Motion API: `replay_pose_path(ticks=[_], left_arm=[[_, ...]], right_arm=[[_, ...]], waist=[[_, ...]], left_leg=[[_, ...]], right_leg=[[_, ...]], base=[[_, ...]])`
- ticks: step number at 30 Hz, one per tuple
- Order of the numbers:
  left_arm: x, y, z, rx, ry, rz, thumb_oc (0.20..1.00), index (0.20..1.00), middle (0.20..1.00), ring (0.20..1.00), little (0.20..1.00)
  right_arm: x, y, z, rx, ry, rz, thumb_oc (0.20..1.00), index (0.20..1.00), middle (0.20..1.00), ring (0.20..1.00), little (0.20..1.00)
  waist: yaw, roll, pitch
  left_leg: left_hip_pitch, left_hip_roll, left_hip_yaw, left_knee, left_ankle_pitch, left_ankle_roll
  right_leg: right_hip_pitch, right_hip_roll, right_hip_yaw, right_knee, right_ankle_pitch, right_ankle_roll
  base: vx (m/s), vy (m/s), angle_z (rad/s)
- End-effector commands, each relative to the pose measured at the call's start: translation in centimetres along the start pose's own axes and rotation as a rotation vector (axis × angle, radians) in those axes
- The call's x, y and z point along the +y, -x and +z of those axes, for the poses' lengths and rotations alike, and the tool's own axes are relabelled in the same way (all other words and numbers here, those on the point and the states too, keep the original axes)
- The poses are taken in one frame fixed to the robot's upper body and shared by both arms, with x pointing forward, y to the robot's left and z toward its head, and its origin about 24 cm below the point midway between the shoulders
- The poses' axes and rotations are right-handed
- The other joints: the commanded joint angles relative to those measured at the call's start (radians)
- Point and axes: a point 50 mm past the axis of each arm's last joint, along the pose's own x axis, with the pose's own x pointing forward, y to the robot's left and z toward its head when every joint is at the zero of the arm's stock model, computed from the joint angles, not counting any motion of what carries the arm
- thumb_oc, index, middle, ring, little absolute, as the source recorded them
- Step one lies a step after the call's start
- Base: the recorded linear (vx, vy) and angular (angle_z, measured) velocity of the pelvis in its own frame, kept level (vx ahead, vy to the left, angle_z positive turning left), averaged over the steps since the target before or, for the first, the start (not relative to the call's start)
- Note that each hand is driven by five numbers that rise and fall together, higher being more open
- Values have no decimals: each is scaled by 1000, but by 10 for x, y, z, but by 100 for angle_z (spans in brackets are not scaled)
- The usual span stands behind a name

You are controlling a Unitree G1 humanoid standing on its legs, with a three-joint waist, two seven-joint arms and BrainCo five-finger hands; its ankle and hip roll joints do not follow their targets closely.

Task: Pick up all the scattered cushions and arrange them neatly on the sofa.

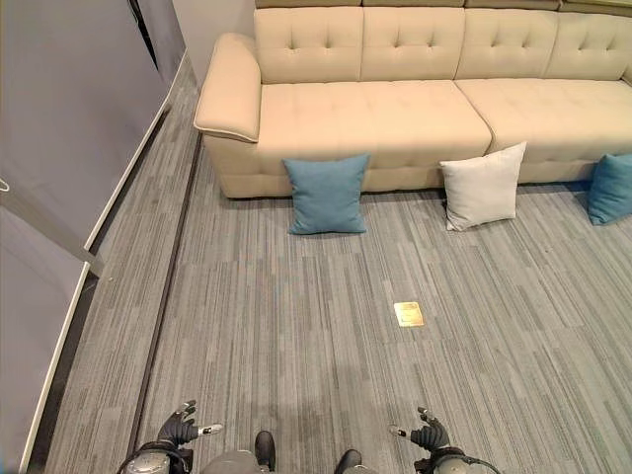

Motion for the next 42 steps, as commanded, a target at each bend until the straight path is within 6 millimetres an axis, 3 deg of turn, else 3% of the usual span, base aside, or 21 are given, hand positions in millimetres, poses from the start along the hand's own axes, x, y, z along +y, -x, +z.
replay_pose_path(ticks=[1,6,10,13,14,15,16,19,22,24,29,30,31,32,33,36,37,38,40,42], left_arm=[[-12,-10,28,-79,-71,-30,1000,1000,1000,1000,1000],[-10,-10,25,-62,-68,-14,1000,1000,1000,1000,1000],[-7,-10,22,-48,-104,-8,1000,1000,1000,1000,1000],[-1,-10,21,-44,-102,7,1000,1000,1000,1000,1000],[3,-11,23,-45,-108,19,1000,1000,1000,1000,1000],[4,-11,25,-50,-111,23,1000,1000,1000,1000,1000],[5,-12,27,-55,-113,25,1000,1000,1000,1000,1000],[5,-12,29,-62,-112,29,1000,1000,1000,1000,1000],[5,-13,31,-67,-102,31,1000,1000,1000,1000,1000],[4,-14,34,-72,-115,30,1000,1000,1000,1000,1000],[-4,-13,29,-64,-123,8,1000,1000,1000,1000,1000],[-6,-13,29,-64,-123,1,1000,1000,1000,1000,1000],[-11,-12,29,-65,-110,-24,1000,1000,1000,1000,1000],[-11,-12,29,-65,-110,-24,1000,1000,1000,1000,1000],[-14,-13,35,-88,-121,-46,1000,1000,1000,1000,1000],[-13,-14,40,-94,-126,-48,1000,1000,1000,1000,1000],[-13,-14,40,-94,-126,-48,1000,1000,1000,1000,1000],[-13,-15,40,-87,-133,-46,1000,1000,1000,1000,1000],[-12,-15,38,-78,-136,-39,1000,1000,1000,1000,1000],[-10,-14,33,-64,-133,-28,1000,1000,1000,1000,1000]], right_arm=[[-6,-6,14,-40,8,-23,1000,1000,1000,1000,1000],[1,-7,13,-22,10,-7,1000,1000,1000,1000,1000],[4,-8,18,-29,14,5,1000,1000,1000,1000,1000],[7,-10,25,-45,29,11,1000,1000,1000,1000,1000],[7,-11,32,-63,27,14,1000,1000,1000,1000,1000],[7,-12,35,-73,31,16,1000,1000,1000,1000,1000],[8,-12,37,-81,28,16,1000,1000,1000,1000,1000],[7,-12,41,-96,41,15,1000,1000,1000,1000,1000],[4,-13,45,-112,49,12,1000,1000,1000,1000,1000],[2,-13,46,-118,51,9,1000,1000,1000,1000,1000],[0,-11,38,-102,64,7,1000,1000,1000,1000,1000],[-3,-10,37,-99,57,-1,1000,1000,1000,1000,1000],[-7,-9,31,-83,41,-13,1000,1000,1000,1000,1000],[-7,-9,31,-83,41,-13,1000,1000,1000,1000,1000],[-9,-9,31,-85,36,-18,1000,1000,1000,1000,1000],[-9,-10,36,-103,34,-17,1000,1000,1000,1000,1000],[-9,-10,36,-103,34,-17,1000,1000,1000,1000,1000],[-7,-9,36,-106,11,-15,1000,1000,1000,1000,1000],[-6,-9,37,-110,6,-12,1000,1000,1000,1000,1000],[-3,-9,38,-122,8,-4,1000,1000,1000,1000,1000]], waist=[[-23,-9,20],[-26,-14,0],[-17,-21,-12],[1,-21,-2],[-2,-24,15],[-5,-24,24],[-13,-18,36],[-19,-12,45],[-25,-11,55],[-45,-21,62],[-65,-24,37],[-75,-21,32],[-86,-21,30],[-87,-21,30],[-88,-28,41],[-79,-41,62],[-80,-41,62],[-63,-53,74],[-59,-58,69],[-48,-56,61]], left_leg=[[-66,107,90,109,97,-127],[-50,91,116,93,58,-103],[-26,56,112,74,16,-69],[-4,14,114,52,-21,-21],[12,-9,109,38,-34,6],[7,-12,118,40,-21,22],[14,-15,107,40,-30,33],[56,-32,98,12,-45,39],[75,-37,83,-6,-49,33],[94,-50,48,-7,-70,16],[107,-55,18,41,-110,2],[101,-46,18,77,-109,-11],[79,-3,44,175,-84,-57],[79,-3,43,175,-85,-57],[13,63,66,340,-9,-107],[-48,108,70,465,52,-142],[-48,108,70,465,51,-142],[-128,109,53,396,38,-114],[-144,101,61,339,20,-100],[-167,88,54,211,44,-85]], right_leg=[[30,-13,-8,11,-22,45],[34,-16,0,12,-23,53],[22,-48,28,47,-18,74],[-54,-129,43,231,-8,115],[-123,-184,78,368,55,149],[-154,-192,88,405,92,144],[-183,-189,119,469,92,147],[-244,-180,137,467,85,129],[-270,-158,135,386,75,117],[-311,-111,168,203,105,118],[-273,-77,188,168,99,105],[-263,-69,183,171,88,94],[-217,-61,128,153,66,72],[-216,-60,127,153,66,72],[-162,-43,97,127,38,36],[-119,-24,78,108,10,6],[-119,-24,78,108,10,6],[-78,-4,80,71,-11,3],[-68,-1,84,62,-14,9],[-51,16,101,56,-27,19]], base=[[2,1,28],[78,62,10],[92,163,-17],[80,306,-26],[21,291,-47],[41,271,-37],[6,124,-3],[140,93,19],[169,-8,-14],[285,-120,26],[261,-98,51],[249,-211,64],[253,-209,86],[281,-312,96],[176,-256,74],[119,-172,49],[224,-184,22],[161,-101,15],[229,-50,25],[306,38,-2]])
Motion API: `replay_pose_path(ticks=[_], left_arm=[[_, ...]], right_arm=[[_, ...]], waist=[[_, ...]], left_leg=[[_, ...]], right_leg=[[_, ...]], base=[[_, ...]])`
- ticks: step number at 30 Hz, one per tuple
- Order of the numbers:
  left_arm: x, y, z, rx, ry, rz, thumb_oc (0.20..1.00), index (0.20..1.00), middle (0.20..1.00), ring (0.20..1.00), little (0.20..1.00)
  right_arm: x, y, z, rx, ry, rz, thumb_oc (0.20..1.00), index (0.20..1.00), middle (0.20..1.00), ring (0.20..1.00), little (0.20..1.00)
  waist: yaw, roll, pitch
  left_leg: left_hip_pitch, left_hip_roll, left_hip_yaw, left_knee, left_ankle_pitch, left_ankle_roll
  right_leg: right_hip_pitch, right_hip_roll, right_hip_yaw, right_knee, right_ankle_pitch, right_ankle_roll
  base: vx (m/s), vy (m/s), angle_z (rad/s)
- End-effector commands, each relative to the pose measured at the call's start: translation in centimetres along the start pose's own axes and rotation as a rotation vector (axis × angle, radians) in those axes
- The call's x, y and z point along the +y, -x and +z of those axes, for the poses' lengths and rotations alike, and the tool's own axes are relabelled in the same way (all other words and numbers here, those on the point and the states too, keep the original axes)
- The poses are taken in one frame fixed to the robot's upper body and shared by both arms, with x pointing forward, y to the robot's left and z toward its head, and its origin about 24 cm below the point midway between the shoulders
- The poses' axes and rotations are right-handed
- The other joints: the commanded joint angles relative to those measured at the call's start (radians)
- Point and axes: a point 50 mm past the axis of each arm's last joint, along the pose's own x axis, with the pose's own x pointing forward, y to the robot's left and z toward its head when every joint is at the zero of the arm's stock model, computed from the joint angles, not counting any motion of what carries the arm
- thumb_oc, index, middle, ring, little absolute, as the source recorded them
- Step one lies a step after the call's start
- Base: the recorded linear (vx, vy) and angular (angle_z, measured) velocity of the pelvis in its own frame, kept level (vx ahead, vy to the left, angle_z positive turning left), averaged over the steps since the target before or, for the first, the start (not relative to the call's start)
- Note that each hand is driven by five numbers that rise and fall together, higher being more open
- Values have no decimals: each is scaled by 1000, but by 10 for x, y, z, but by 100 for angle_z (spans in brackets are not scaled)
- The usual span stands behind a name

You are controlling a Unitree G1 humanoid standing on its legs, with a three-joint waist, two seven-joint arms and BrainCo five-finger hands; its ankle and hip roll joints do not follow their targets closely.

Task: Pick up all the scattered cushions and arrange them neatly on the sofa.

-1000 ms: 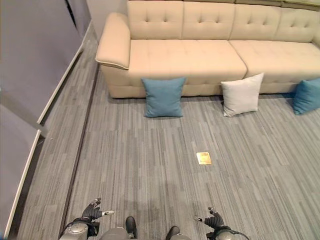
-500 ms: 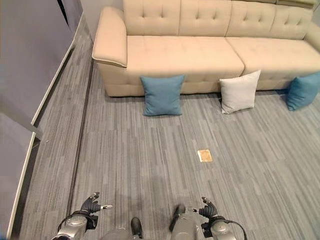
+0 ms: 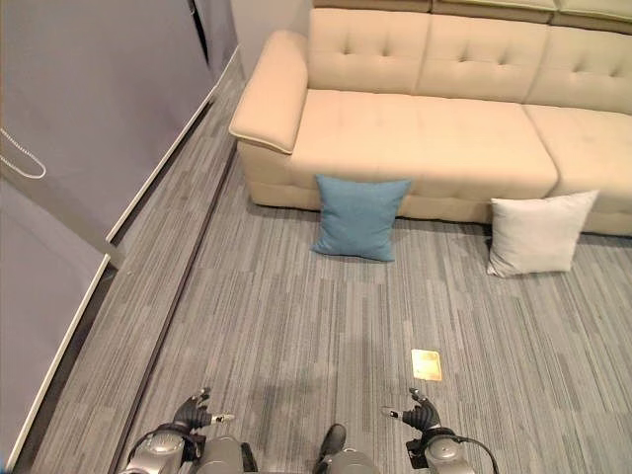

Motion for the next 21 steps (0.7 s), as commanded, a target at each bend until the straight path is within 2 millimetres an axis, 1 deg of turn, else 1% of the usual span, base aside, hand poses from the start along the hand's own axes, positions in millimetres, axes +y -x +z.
replay_pose_path(ticks=[1,2,3,5,7,8,9,10,11,12,13,14,15,16,17,18,19,21], left_arm=[[9,1,-2,-7,-24,31,1000,1000,1000,1000,1000],[10,2,-4,2,-22,36,1000,1000,1000,1000,1000],[11,2,-5,5,-16,41,1000,1000,1000,1000,1000],[15,4,-11,26,-3,53,1000,1000,1000,1000,1000],[17,6,-16,35,4,62,1000,1000,1000,1000,1000],[21,5,-13,23,15,77,1000,1000,1000,1000,1000],[22,6,-13,22,18,79,1000,1000,1000,1000,1000],[22,5,-12,20,16,78,1000,1000,1000,1000,1000],[22,5,-12,19,16,78,1000,1000,1000,1000,1000],[23,5,-10,13,3,81,1000,1000,1000,1000,1000],[23,4,-9,13,-2,80,1000,1000,1000,1000,1000],[23,4,-9,14,-6,79,1000,1000,1000,1000,1000],[23,4,-9,14,-6,80,1000,1000,1000,1000,1000],[22,4,-11,22,-4,76,1000,1000,1000,1000,1000],[21,4,-12,23,-4,73,1000,1000,1000,1000,1000],[20,4,-12,23,-4,73,1000,1000,1000,1000,1000],[21,4,-12,26,-13,77,1000,1000,1000,1000,1000],[21,5,-15,35,-18,78,1000,1000,1000,1000,1000]], right_arm=[[-10,1,6,-51,1,-23,1000,1000,1000,1000,1000],[-10,0,7,-52,4,-23,1000,1000,1000,1000,1000],[-10,0,7,-52,6,-22,1000,1000,1000,1000,1000],[-6,-1,13,-73,9,-13,1000,1000,1000,1000,1000],[-3,-2,24,-109,6,-5,1000,1000,1000,1000,1000],[-1,-4,34,-139,6,-1,1000,1000,1000,1000,1000],[-1,-5,41,-163,10,-4,1000,1000,1000,1000,1000],[-2,-5,44,-174,13,-4,1000,1000,1000,1000,1000],[-2,-5,44,-174,13,-5,1000,1000,1000,1000,1000],[-3,-6,46,-180,15,-9,1000,1000,1000,1000,1000],[-3,-6,47,-181,19,-9,1000,1000,1000,1000,1000],[-3,-5,47,-184,21,-7,1000,1000,1000,1000,1000],[-5,-6,49,-188,30,-10,1000,1000,1000,1000,1000],[-8,-6,51,-195,37,-18,1000,1000,1000,1000,1000],[-9,-6,53,-200,38,-20,1000,1000,1000,1000,1000],[-9,-6,53,-200,38,-20,1000,1000,1000,1000,1000],[-12,-6,56,-209,45,-26,1000,1000,1000,1000,1000],[-13,-6,55,-209,53,-26,1000,1000,1000,1000,1000]], waist=[[15,26,4],[24,26,3],[29,26,2],[31,15,-7],[48,13,-20],[50,20,-11],[51,26,-7],[47,33,-2],[48,32,-2],[45,39,2],[41,41,3],[36,48,4],[31,53,5],[23,59,2],[18,61,-1],[19,63,-1],[8,59,-2],[4,59,-2]], left_leg=[[3,-39,-38,-260,217,20],[-8,-40,-60,-291,237,18],[-8,-43,-69,-299,242,19],[23,-56,-57,-303,222,32],[57,-81,-15,-303,182,66],[88,-91,15,-308,156,91],[111,-97,35,-307,138,107],[130,-104,42,-312,125,117],[130,-105,43,-313,125,117],[150,-110,52,-317,109,123],[166,-120,54,-322,99,128],[182,-125,56,-333,97,126],[211,-134,45,-349,76,117],[228,-139,40,-358,64,110],[238,-142,36,-358,54,103],[238,-140,37,-358,53,103],[255,-144,41,-354,46,97],[271,-146,38,-354,39,93]], right_leg=[[35,5,69,47,-44,137],[47,12,83,53,-55,138],[52,16,93,58,-60,138],[59,16,107,77,-73,141],[38,-20,108,184,-85,172],[-32,-72,97,333,-53,214],[-62,-110,73,401,-25,238],[-86,-135,63,450,-8,248],[-87,-136,64,452,-9,248],[-111,-159,50,495,7,254],[-124,-176,38,492,18,251],[-133,-181,34,472,15,245],[-138,-187,38,433,-10,247],[-151,-183,50,316,6,237],[-159,-184,62,244,35,240],[-156,-181,61,238,39,240],[-207,-207,70,134,114,248],[-206,-210,68,127,126,255]], base=[[323,57,-24],[319,51,-16],[256,49,-52],[289,104,-94],[338,244,-84],[261,266,-63],[231,247,-72],[113,127,-74],[127,104,-60],[148,90,-24],[218,109,22],[277,67,37],[356,-25,20],[378,-77,-6],[247,-87,-21],[248,-142,-15],[240,-131,-8],[161,-75,-3]])
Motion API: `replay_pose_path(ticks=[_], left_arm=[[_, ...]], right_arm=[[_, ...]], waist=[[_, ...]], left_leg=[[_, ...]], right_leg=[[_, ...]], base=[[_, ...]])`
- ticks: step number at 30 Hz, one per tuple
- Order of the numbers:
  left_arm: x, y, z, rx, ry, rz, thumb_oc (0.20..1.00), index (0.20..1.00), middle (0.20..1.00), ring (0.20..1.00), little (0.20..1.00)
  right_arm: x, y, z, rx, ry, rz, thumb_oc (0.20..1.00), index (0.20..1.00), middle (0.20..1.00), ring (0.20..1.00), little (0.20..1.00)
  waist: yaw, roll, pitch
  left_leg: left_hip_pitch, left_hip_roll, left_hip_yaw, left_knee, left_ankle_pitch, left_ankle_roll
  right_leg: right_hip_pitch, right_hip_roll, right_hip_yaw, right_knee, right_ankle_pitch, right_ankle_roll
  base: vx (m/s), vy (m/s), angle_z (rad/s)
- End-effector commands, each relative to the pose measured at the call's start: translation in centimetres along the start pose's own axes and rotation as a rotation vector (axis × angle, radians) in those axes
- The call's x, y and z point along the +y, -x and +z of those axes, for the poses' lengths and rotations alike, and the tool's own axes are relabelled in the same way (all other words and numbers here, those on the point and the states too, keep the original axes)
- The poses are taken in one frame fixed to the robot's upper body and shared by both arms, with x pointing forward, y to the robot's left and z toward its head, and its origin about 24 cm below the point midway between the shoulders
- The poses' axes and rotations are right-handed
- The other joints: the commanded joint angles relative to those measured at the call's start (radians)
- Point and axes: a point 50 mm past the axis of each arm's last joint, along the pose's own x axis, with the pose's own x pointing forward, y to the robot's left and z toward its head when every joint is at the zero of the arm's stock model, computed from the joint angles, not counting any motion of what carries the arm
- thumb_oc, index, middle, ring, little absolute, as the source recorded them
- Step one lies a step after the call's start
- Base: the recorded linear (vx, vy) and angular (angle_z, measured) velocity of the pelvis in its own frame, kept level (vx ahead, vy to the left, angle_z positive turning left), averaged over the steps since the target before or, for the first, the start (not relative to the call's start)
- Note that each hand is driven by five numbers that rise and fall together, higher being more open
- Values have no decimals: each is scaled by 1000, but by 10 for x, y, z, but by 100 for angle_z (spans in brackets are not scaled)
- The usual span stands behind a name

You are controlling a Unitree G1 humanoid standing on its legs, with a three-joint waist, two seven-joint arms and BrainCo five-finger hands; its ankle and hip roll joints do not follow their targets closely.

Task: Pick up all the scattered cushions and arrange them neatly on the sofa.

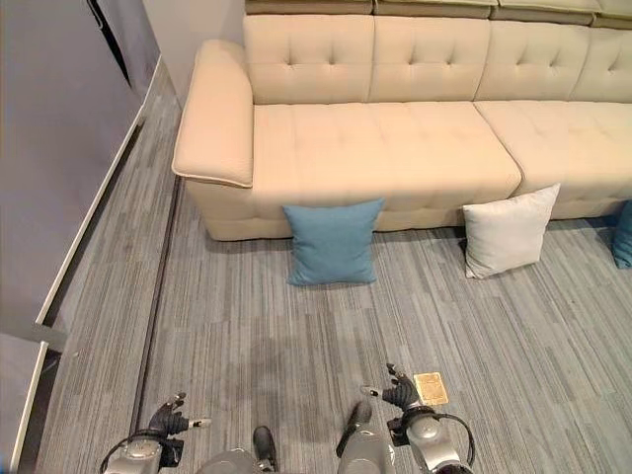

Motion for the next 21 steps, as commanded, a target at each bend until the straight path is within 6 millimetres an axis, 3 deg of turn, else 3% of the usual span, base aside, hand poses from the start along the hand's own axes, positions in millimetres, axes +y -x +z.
replay_pose_path(ticks=[1,2,4,6,7,9,12,13,14,17,21], left_arm=[[-10,-3,15,-50,-16,-8,1000,1000,1000,1000,1000],[-12,-2,10,-36,-16,-15,1000,1000,1000,1000,1000],[-15,-2,11,-40,-19,-25,1000,1000,1000,1000,1000],[-21,-3,17,-58,-27,-52,1000,1000,1000,1000,1000],[-21,-3,17,-58,-27,-52,1000,1000,1000,1000,1000],[-24,-4,26,-88,-22,-66,1000,1000,1000,1000,1000],[-25,-5,28,-88,-16,-66,1000,1000,1000,1000,1000],[-25,-4,23,-70,-16,-60,1000,1000,1000,1000,1000],[-24,-4,19,-61,-13,-54,1000,1000,1000,1000,1000],[-21,-3,12,-33,-18,-43,1000,1000,1000,1000,1000],[-17,-3,9,-20,-2,-32,1000,1000,1000,1000,1000]], right_arm=[[-29,-3,14,-51,39,-75,1000,1000,1000,1000,1000],[-30,-1,6,-27,49,-78,1000,1000,1000,1000,1000],[-33,0,3,-15,50,-84,1000,1000,1000,1000,1000],[-39,2,-2,-2,33,-99,1000,1000,1000,1000,1000],[-39,2,-2,-2,33,-99,1000,1000,1000,1000,1000],[-40,2,-3,-4,22,-99,1000,1000,1000,1000,1000],[-38,3,-7,15,17,-97,1000,1000,1000,1000,1000],[-35,3,-10,25,1,-92,1000,1000,1000,1000,1000],[-33,4,-12,29,3,-85,1000,1000,1000,1000,1000],[-28,4,-17,52,9,-71,1000,1000,1000,1000,1000],[-20,3,-14,45,7,-47,1000,1000,1000,1000,1000]], waist=[[10,4,16],[7,-3,4],[2,0,-2],[-8,3,7],[-10,4,6],[8,-10,42],[23,-16,54],[30,-21,48],[35,-15,41],[52,-6,27],[67,-26,18]], left_leg=[[18,17,-38,68,-21,-59],[46,11,-35,92,-58,-64],[41,18,-51,123,-67,-71],[-34,103,-73,347,18,-144],[-38,106,-76,353,16,-145],[-114,158,-99,521,105,-188],[-159,153,-113,502,106,-177],[-201,138,-101,403,80,-151],[-211,143,-81,287,81,-156],[-255,153,-30,106,222,-164],[-227,135,-20,104,197,-149]], right_leg=[[107,24,18,-64,101,-5],[134,19,-18,-45,112,-7],[140,26,-12,-41,106,-16],[185,68,-30,-52,62,-65],[186,70,-33,-53,62,-66],[251,112,-59,-80,11,-119],[284,135,-61,-97,-12,-128],[302,154,-60,-111,-27,-121],[328,176,-45,-118,-51,-107],[380,234,-34,-131,-93,-110],[415,244,-30,-133,-115,-106]], base=[[282,-139,-3],[282,-139,13],[331,-235,16],[255,-347,15],[75,-222,60],[132,-277,64],[218,-198,7],[351,-62,20],[492,-54,25],[346,1,-3],[265,20,-40]])
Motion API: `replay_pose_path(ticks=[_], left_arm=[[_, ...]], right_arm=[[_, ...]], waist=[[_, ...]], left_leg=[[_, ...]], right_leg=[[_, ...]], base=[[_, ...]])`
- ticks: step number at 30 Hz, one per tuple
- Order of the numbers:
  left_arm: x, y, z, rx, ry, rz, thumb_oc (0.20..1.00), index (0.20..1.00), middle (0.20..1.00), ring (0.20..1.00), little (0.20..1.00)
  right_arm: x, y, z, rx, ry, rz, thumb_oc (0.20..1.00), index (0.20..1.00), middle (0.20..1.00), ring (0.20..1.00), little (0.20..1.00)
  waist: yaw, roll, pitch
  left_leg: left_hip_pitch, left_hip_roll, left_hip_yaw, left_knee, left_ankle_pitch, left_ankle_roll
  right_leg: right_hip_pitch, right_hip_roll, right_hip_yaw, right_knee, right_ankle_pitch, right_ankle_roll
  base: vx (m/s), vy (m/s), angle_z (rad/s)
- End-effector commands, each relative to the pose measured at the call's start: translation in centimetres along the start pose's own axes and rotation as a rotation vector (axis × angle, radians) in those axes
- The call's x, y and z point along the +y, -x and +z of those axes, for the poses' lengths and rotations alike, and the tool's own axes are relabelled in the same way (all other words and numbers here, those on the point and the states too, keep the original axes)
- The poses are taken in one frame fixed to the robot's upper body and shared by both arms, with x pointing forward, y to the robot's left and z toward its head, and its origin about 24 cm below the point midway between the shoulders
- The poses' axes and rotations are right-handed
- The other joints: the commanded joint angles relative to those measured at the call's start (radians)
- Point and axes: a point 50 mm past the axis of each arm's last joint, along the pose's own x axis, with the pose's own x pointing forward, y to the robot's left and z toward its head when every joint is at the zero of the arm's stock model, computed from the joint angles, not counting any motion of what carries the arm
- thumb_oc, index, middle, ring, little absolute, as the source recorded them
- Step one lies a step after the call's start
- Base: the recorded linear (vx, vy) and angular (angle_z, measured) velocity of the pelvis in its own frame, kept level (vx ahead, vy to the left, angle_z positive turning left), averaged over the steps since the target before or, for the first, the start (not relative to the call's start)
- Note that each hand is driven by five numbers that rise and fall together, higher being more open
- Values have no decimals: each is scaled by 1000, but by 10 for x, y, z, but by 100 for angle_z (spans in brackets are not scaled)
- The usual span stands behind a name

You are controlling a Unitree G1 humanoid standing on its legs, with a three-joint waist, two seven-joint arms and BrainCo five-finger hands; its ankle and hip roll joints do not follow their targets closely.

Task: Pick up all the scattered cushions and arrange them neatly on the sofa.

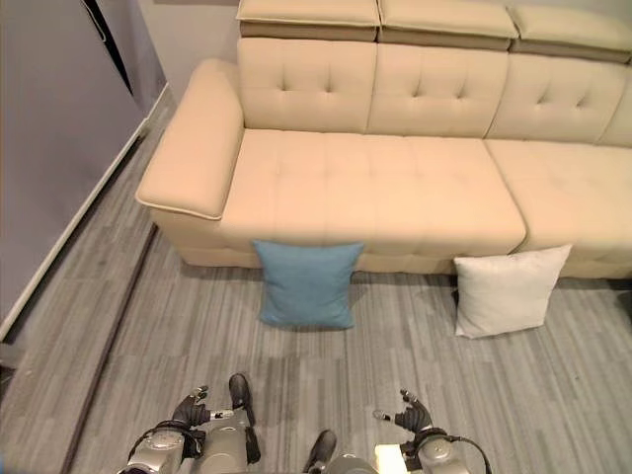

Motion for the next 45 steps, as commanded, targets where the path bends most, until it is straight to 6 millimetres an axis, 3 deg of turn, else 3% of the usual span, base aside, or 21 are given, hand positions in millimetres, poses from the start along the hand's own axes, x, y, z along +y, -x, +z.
replay_pose_path(ticks=[1,3,4,5,6,8,10,14,18,24,26,30,31,32,34,35,37,39,40,45], left_arm=[[4,3,-8,14,-30,13,1000,1000,1000,1000,1000],[6,4,-11,20,-14,22,1000,1000,1000,1000,1000],[9,3,-8,11,-15,30,1000,1000,1000,1000,1000],[11,3,-4,-4,-7,41,1000,1000,1000,1000,1000],[11,3,-4,-4,-7,41,1000,1000,1000,1000,1000],[13,2,-1,-13,-11,46,1000,1000,1000,1000,1000],[15,0,5,-31,-21,48,1000,1000,1000,1000,1000],[14,1,5,-33,-28,40,1000,1000,1000,1000,1000],[13,1,3,-30,-37,36,1000,1000,1000,1000,1000],[12,3,-4,-15,-50,30,1000,1000,1000,1000,1000],[5,0,11,-61,-62,2,1000,1000,1000,1000,1000],[3,-1,19,-88,-57,-11,1000,1000,1000,1000,1000],[2,-2,28,-119,-52,-14,1000,1000,1000,1000,1000],[1,-3,31,-126,-52,-16,1000,1000,1000,1000,1000],[1,-3,33,-131,-54,-14,1000,1000,1000,1000,1000],[1,-4,37,-147,-61,-12,1000,1000,1000,1000,1000],[-1,-3,40,-161,-68,-21,1000,1000,1000,1000,1000],[-2,-3,41,-167,-59,-29,1000,1000,1000,1000,1000],[-2,-3,42,-173,-71,-31,1000,1000,1000,1000,1000],[2,-4,52,-208,-86,-21,1000,1000,1000,1000,1000]], right_arm=[[-16,-6,37,-140,-14,-39,1000,1000,1000,1000,1000],[-12,-6,41,-155,-16,-26,1000,1000,1000,1000,1000],[-8,-7,48,-180,-4,-11,1000,1000,1000,1000,1000],[-7,-8,51,-187,-5,-11,1000,1000,1000,1000,1000],[-7,-8,51,-188,-5,-11,1000,1000,1000,1000,1000],[-6,-8,56,-205,-9,-9,1000,1000,1000,1000,1000],[-6,-8,55,-199,-9,-7,1000,1000,1000,1000,1000],[-10,-7,50,-182,-8,-18,1000,1000,1000,1000,1000],[-12,-7,50,-186,-3,-22,1000,1000,1000,1000,1000],[-15,-5,43,-170,19,-23,1000,1000,1000,1000,1000],[-24,-4,44,-179,8,-52,1000,1000,1000,1000,1000],[-28,-4,49,-202,9,-57,1000,1000,1000,1000,1000],[-27,-5,53,-212,19,-53,1000,1000,1000,1000,1000],[-26,-6,55,-214,18,-52,1000,1000,1000,1000,1000],[-26,-7,58,-225,20,-54,1000,1000,1000,1000,1000],[-26,-7,64,-244,22,-57,1000,1000,1000,1000,1000],[-29,-7,67,-254,21,-67,1000,1000,1000,1000,1000],[-30,-7,71,-268,23,-73,1000,1000,1000,1000,1000],[-28,-8,75,-276,15,-73,1000,1000,1000,1000,1000],[-23,-9,85,-300,7,-60,1000,1000,1000,1000,1000]], waist=[[12,1,24],[22,-13,11],[35,-21,14],[36,-20,19],[37,-21,17],[24,-20,34],[4,3,52],[-10,12,50],[-27,7,49],[-34,2,43],[-42,-5,54],[-44,-3,65],[-36,0,80],[-36,2,85],[-31,4,86],[-21,6,93],[-32,12,99],[-35,14,110],[-37,12,118],[-32,5,137]], left_leg=[[66,-45,-34,32,-32,45],[77,-59,-11,50,-62,60],[89,-87,-8,70,-112,99],[100,-93,0,73,-133,114],[98,-95,2,74,-134,116],[131,-116,5,75,-166,146],[163,-114,9,72,-177,165],[208,-144,-27,42,-197,156],[236,-155,-54,35,-216,145],[242,-158,-83,64,-236,131],[174,-112,-70,171,-229,81],[145,-85,-80,236,-228,67],[124,-70,-116,246,-211,57],[116,-44,-119,187,-192,54],[111,-41,-137,145,-174,54],[76,-32,-190,95,-136,49],[56,-15,-189,76,-113,35],[58,-30,-167,76,-119,57],[54,-51,-149,86,-136,74],[60,-81,-84,100,-170,102]], right_leg=[[31,-68,57,71,-36,119],[34,-89,55,104,-52,135],[-7,-136,60,241,-43,163],[-55,-174,59,340,-19,192],[-61,-178,61,347,-22,194],[-131,-240,73,503,48,241],[-208,-264,67,570,101,224],[-226,-243,66,376,76,186],[-247,-218,117,239,113,189],[-228,-200,132,213,110,180],[-168,-184,64,159,84,147],[-153,-168,47,149,68,126],[-150,-154,48,151,53,115],[-152,-150,42,142,48,119],[-156,-146,46,138,47,120],[-169,-146,60,139,46,125],[-168,-154,67,146,27,136],[-189,-177,77,188,28,137],[-211,-212,100,231,39,149],[-262,-270,125,290,71,179]], base=[[287,108,-26],[313,160,-9],[196,197,5],[195,201,-8],[123,153,-20],[117,163,-12],[186,140,23],[234,-11,27],[154,-50,41],[121,-77,14],[31,-250,69],[-4,-96,82],[-24,-47,-1],[0,0,0],[-5,59,17],[3,62,10],[99,164,-7],[101,288,-18],[102,244,-23],[66,214,-37]])
